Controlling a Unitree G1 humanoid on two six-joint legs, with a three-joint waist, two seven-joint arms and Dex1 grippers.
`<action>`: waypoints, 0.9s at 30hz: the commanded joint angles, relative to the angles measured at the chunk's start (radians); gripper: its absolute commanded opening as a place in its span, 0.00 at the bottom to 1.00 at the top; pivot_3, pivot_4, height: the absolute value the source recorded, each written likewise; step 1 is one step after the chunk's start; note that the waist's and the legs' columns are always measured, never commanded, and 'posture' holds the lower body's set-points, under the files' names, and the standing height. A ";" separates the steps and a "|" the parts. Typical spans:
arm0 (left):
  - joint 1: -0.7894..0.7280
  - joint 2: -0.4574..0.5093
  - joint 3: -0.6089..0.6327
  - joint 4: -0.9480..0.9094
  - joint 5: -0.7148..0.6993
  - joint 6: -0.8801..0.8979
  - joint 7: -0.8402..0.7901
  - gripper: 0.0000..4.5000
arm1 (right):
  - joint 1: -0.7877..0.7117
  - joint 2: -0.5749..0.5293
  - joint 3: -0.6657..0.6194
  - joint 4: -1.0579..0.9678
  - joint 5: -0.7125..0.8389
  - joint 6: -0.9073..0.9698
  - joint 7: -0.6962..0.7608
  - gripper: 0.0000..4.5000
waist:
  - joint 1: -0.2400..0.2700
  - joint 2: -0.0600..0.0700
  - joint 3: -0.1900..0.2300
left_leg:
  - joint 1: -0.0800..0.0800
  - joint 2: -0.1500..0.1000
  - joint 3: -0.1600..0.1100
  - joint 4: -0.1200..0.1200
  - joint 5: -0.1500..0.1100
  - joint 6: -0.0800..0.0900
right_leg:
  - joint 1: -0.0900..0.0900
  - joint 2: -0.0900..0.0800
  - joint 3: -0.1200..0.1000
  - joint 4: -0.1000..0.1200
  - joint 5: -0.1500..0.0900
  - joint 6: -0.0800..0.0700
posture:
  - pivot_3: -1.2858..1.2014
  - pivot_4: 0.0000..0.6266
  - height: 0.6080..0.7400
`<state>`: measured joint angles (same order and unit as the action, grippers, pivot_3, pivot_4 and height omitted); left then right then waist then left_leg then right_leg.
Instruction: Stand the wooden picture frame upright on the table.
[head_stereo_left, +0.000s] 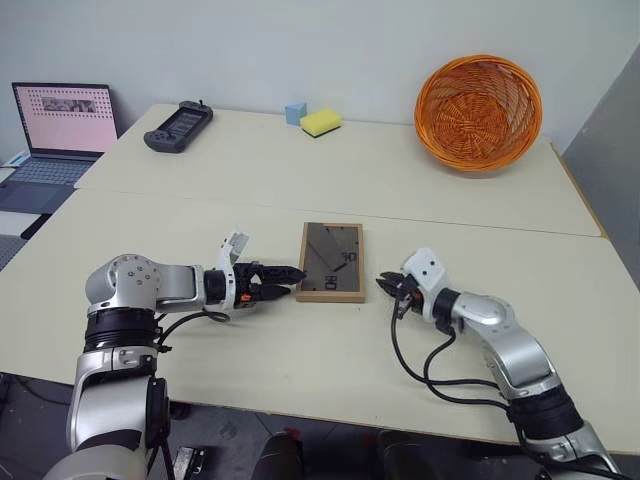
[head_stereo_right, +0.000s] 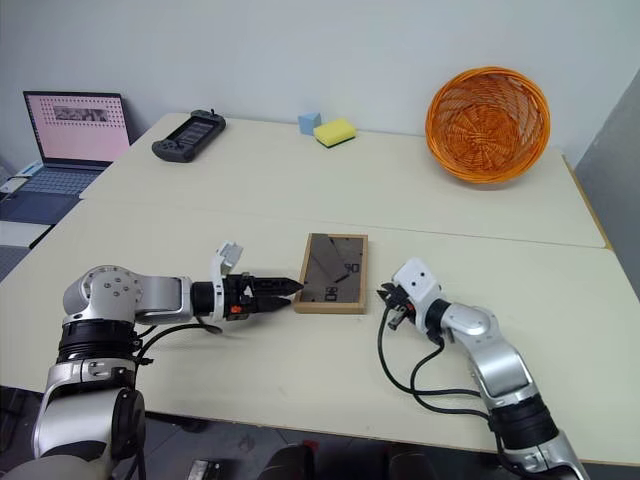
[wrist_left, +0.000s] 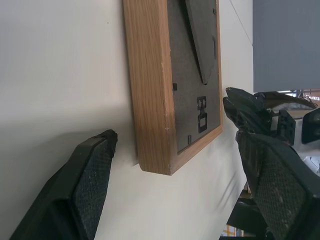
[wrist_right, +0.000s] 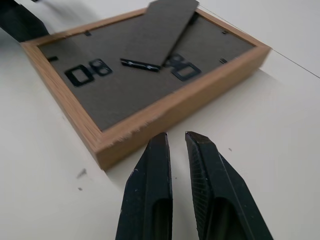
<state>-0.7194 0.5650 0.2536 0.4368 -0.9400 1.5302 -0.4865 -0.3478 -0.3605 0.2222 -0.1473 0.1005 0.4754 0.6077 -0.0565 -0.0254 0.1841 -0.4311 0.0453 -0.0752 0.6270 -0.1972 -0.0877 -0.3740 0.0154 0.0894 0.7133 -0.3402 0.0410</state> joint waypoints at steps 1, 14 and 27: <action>-0.030 -0.009 0.042 -0.013 0.011 0.016 0.000 0.91 | -0.012 0.014 0.007 -0.018 0.001 -0.011 -0.003 0.13 | 0.000 0.000 0.000 | 0.000 0.000 0.000 0.000 0.000 0.000 | 0.000 0.000 0.000 0.000 0.000 0.000 | 0.52 0.24 1.00; -0.040 -0.045 0.068 -0.018 0.051 0.036 -0.003 0.91 | -0.013 0.047 0.017 -0.014 0.003 0.005 -0.016 0.13 | 0.000 0.000 0.000 | 0.000 0.000 0.000 0.000 0.000 0.000 | 0.000 0.000 0.000 0.000 0.000 0.000 | 0.52 0.24 1.00; -0.043 -0.064 0.097 -0.015 0.085 0.058 -0.008 0.91 | -0.035 0.125 0.047 -0.002 0.001 0.020 -0.047 0.13 | -0.002 0.000 0.000 | 0.000 0.000 0.000 0.000 0.000 0.000 | 0.000 0.000 0.000 0.000 0.000 0.000 | 0.52 0.24 1.00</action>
<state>-0.7422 0.5098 0.3309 0.4369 -0.8520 1.5789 -0.4827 -0.3528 -0.2629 0.2541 -0.1400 0.0975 0.4941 0.5709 -0.0584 -0.0254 0.1842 -0.4311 0.0458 -0.0752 0.6269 -0.1971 -0.0878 -0.3744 0.0155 0.0894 0.7133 -0.3402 0.0409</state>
